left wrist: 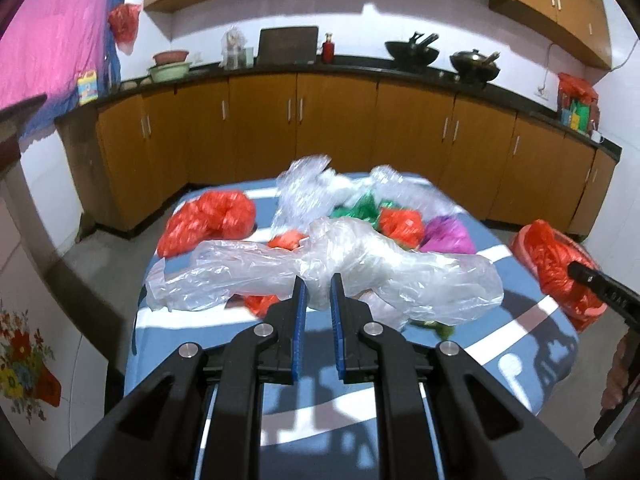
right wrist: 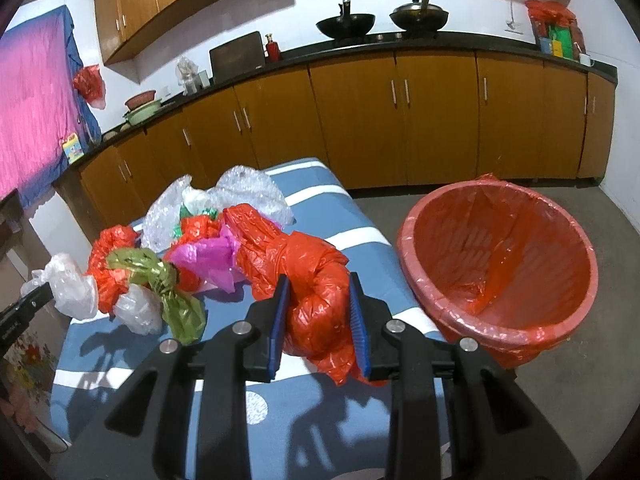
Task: Collect trash
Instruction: 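Carry both bags over the wastebasket and open both tools to drop them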
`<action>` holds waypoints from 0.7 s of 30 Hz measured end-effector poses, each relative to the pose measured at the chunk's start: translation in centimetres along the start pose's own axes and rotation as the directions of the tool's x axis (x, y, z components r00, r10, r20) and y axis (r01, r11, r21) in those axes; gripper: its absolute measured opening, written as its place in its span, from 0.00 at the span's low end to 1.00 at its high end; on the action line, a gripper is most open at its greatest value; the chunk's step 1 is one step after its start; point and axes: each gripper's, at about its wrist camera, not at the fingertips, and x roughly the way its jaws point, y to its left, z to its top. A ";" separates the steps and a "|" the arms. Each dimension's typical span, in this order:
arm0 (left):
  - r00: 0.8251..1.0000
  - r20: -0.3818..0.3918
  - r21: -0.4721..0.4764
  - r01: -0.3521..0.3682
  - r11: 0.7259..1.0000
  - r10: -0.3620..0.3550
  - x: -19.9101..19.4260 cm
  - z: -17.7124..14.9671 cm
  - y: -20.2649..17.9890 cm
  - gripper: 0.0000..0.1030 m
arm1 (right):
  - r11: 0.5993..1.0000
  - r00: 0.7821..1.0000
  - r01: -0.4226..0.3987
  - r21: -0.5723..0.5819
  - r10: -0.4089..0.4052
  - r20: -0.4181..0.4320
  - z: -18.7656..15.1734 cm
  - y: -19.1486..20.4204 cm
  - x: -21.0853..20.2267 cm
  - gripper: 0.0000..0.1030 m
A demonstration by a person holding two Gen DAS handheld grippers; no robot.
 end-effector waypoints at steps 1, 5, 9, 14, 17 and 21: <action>1.000 0.010 0.002 0.007 1.000 -0.007 -0.1 0.4 -0.5 0.12 | 1.000 1.000 0.000 0.001 0.000 0.003 0.1 -0.1 -0.1 0.28; 0.999 0.029 0.004 0.031 1.000 -0.031 0.0 1.5 -2.1 0.12 | 1.000 1.000 0.012 0.009 -0.013 0.027 0.5 -0.8 -0.9 0.28; 0.997 0.047 0.013 0.065 0.998 -0.065 0.3 2.6 -4.2 0.12 | 0.998 0.997 0.049 0.033 -0.051 0.059 1.1 -2.4 -1.9 0.28; 0.989 0.064 0.042 0.129 0.991 -0.131 1.0 3.9 -8.3 0.12 | 0.990 0.990 0.110 0.088 -0.117 0.082 2.1 -5.4 -2.7 0.28; 0.984 0.065 0.069 0.161 0.985 -0.165 1.5 4.4 -10.8 0.12 | 0.984 0.985 0.141 0.109 -0.150 0.087 2.4 -6.8 -3.0 0.28; 0.976 0.060 0.092 0.202 0.975 -0.208 2.5 5.1 -14.1 0.12 | 0.972 0.975 0.186 0.140 -0.201 0.095 3.0 -9.3 -3.4 0.28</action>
